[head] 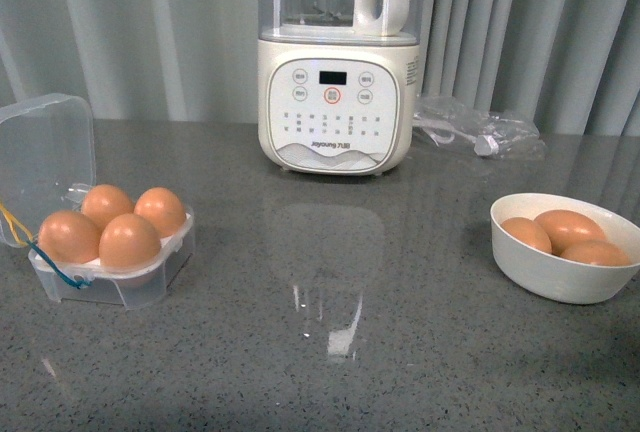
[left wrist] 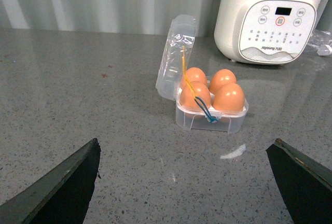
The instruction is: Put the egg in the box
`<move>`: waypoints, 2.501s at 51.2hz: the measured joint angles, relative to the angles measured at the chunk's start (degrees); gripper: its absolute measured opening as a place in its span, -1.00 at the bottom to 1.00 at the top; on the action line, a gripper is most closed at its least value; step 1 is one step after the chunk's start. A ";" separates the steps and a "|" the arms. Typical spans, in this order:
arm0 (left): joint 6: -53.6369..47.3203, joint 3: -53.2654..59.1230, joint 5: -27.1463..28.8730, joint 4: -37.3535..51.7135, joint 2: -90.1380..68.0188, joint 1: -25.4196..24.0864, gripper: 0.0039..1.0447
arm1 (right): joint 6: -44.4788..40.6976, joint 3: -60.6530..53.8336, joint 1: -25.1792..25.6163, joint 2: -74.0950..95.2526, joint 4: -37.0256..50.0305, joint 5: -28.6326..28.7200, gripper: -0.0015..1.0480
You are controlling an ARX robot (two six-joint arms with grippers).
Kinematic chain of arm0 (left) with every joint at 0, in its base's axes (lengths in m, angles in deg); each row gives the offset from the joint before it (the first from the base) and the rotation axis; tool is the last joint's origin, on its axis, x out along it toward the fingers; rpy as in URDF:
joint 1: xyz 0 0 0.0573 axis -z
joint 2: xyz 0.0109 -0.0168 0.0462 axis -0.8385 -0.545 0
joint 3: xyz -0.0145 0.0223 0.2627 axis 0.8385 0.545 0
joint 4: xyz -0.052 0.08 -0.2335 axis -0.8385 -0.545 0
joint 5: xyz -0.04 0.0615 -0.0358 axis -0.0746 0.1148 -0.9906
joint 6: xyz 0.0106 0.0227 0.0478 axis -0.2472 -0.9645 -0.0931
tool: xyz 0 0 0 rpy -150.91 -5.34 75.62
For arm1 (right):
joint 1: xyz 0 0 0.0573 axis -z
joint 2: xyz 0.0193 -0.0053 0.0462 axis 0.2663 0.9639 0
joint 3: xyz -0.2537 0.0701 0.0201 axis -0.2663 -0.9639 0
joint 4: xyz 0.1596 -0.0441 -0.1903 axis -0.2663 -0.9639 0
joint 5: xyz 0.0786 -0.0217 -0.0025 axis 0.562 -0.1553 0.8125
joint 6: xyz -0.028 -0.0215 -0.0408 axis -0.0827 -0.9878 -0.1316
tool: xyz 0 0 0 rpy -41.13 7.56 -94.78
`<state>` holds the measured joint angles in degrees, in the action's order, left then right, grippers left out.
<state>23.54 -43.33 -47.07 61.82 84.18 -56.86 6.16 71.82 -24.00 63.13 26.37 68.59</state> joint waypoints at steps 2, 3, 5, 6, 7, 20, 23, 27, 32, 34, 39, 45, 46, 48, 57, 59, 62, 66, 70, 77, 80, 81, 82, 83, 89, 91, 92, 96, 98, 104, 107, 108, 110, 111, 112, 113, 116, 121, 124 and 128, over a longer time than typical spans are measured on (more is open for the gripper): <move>0.00 0.00 0.02 0.00 0.00 0.00 0.88 | 0.02 -1.14 0.46 -1.55 -0.46 0.66 -0.94; 0.00 0.00 0.02 0.00 0.00 0.00 0.88 | 0.02 -1.92 0.81 -2.64 -0.79 1.11 -0.94; 0.00 0.00 0.02 0.00 0.00 0.00 0.88 | 0.00 -2.93 1.27 -4.09 -1.29 1.49 -0.94; 0.00 0.00 0.00 0.00 0.00 0.00 0.88 | 0.02 -3.61 1.62 -5.16 -1.73 1.75 -0.94; 0.00 0.00 0.00 0.00 0.00 0.00 0.88 | 0.02 -4.07 1.86 -5.90 -2.05 1.86 -0.94; 0.00 0.00 0.00 0.00 0.00 0.00 0.88 | 0.00 -8.28 5.27 -14.86 -7.02 6.47 -0.94; 0.00 0.00 0.00 0.00 0.00 0.00 0.88 | 0.00 -10.03 7.30 -15.28 -4.59 8.02 -0.94; 0.00 0.00 0.02 0.00 0.00 0.00 0.88 | 0.02 -11.54 8.35 -17.18 -6.10 7.98 -0.94; -0.02 0.00 0.00 0.00 -0.02 0.00 0.88 | 0.02 -12.35 8.41 -20.55 -8.94 8.26 -0.94; 0.00 0.00 0.00 0.00 0.00 0.00 0.88 | 0.00 -12.55 8.41 -22.45 -10.49 8.28 -0.94; 0.00 0.00 0.02 0.00 0.00 0.00 0.88 | 0.02 -12.81 8.41 -26.45 -13.79 8.26 -0.94; 0.00 0.00 0.02 0.00 0.00 0.00 0.88 | 0.02 -13.11 8.41 -31.12 -18.05 8.26 -0.94; 0.00 0.00 0.02 0.00 0.00 0.00 0.88 | 0.02 -13.18 8.41 -31.95 -18.75 8.26 -0.94; 0.00 0.00 0.02 0.00 0.00 0.00 0.88 | 0.02 -13.20 8.41 -33.51 -20.20 8.26 -0.94; 0.00 0.00 0.02 0.00 0.00 0.00 0.88 | 0.02 -13.22 8.41 -39.89 -26.08 8.28 -0.94; 0.00 0.00 0.02 0.02 0.00 0.00 0.88 | 0.02 -13.22 8.41 -40.85 -26.97 8.28 -0.94; 0.00 0.00 0.02 0.00 0.00 0.00 0.88 | 0.02 -13.22 8.41 -42.40 -28.48 8.26 -0.94; 0.00 0.00 0.02 0.00 0.00 0.00 0.88 | 0.02 -13.22 8.41 -44.09 -29.92 8.28 -0.94; 0.00 0.00 0.02 0.00 0.00 0.00 0.88 | 0.02 -13.22 8.41 -46.25 -32.15 8.28 -0.94; 0.00 0.00 0.02 0.00 0.00 0.00 0.88 | 0.02 -13.22 8.41 -49.57 -35.36 8.28 -0.94; 0.00 0.00 0.02 0.00 0.00 0.00 0.88 | 0.02 -13.22 8.41 -51.04 -36.83 8.28 -0.94; 0.00 0.00 0.02 0.00 0.00 0.00 0.88 | 0.02 -13.22 8.41 -51.65 -37.42 8.28 -0.94; 0.00 0.00 0.02 0.00 0.00 0.00 0.88 | 0.02 -13.22 8.41 -52.02 -37.79 8.28 -0.94; 0.00 0.00 0.00 0.00 0.00 0.00 0.88 | 0.02 -13.22 8.41 -52.39 -38.16 8.28 -0.94; 0.00 0.00 0.02 0.00 0.00 0.00 0.88 | 0.02 -13.22 8.41 -54.16 -39.91 8.28 -0.94; 0.00 0.00 0.00 0.00 0.00 0.00 0.88 | 0.02 -13.22 8.41 -54.64 -40.41 8.28 -0.94; 0.00 0.00 0.02 0.00 0.00 0.00 0.88 | 0.02 -13.22 8.41 -54.93 -40.70 8.28 -0.94; 0.00 0.00 0.00 0.00 0.00 0.00 0.88 | 0.02 -13.22 8.41 -56.15 -41.92 8.28 -0.94; 0.00 0.00 0.00 0.00 0.00 0.00 0.88 | 0.02 -13.22 8.41 -56.72 -42.45 8.28 -0.94; 0.00 0.00 0.00 0.00 0.00 0.00 0.88 | 0.02 -13.20 8.41 -62.03 -49.31 8.31 -0.94; 0.00 0.00 0.02 0.00 0.00 0.00 0.88 | 0.00 -13.20 8.41 -66.10 -53.05 8.41 -0.94; -0.02 0.00 0.02 0.00 0.00 0.00 0.88 | 0.02 -13.20 8.41 -66.73 -53.07 8.44 -0.94; 0.00 0.00 0.02 0.00 0.00 0.00 0.88 | 0.00 -13.20 8.41 -67.21 -53.13 8.41 -0.94; 0.00 0.00 0.02 0.00 0.00 0.00 0.88 | 0.00 -13.20 8.41 -67.23 -53.20 8.41 -0.94; 0.00 0.00 0.00 0.00 0.02 0.00 0.88 | 0.02 -13.20 8.41 -67.23 -53.31 8.41 -0.94; 0.00 0.00 0.00 0.02 0.02 0.00 0.88 | 0.02 -13.20 8.41 -67.23 -53.35 8.41 -0.94; 0.00 0.00 0.02 0.00 -0.02 0.00 0.88 | 0.00 -13.20 8.41 -67.23 -53.35 8.41 -0.94; 0.00 0.00 0.00 0.00 0.00 0.00 0.88 | -0.02 -13.20 8.41 -67.25 -53.40 8.44 -0.84; 0.00 0.00 0.02 0.00 0.00 0.00 0.88 | -0.02 -13.20 8.41 -67.25 -53.40 8.41 -0.65; 0.00 0.00 0.00 0.00 0.00 0.00 0.88 | -0.02 -13.20 8.41 -67.25 -53.40 8.41 -0.33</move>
<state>23.54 -43.33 -47.07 61.82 84.18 -56.86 6.14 58.62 -15.59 -4.12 -27.02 77.01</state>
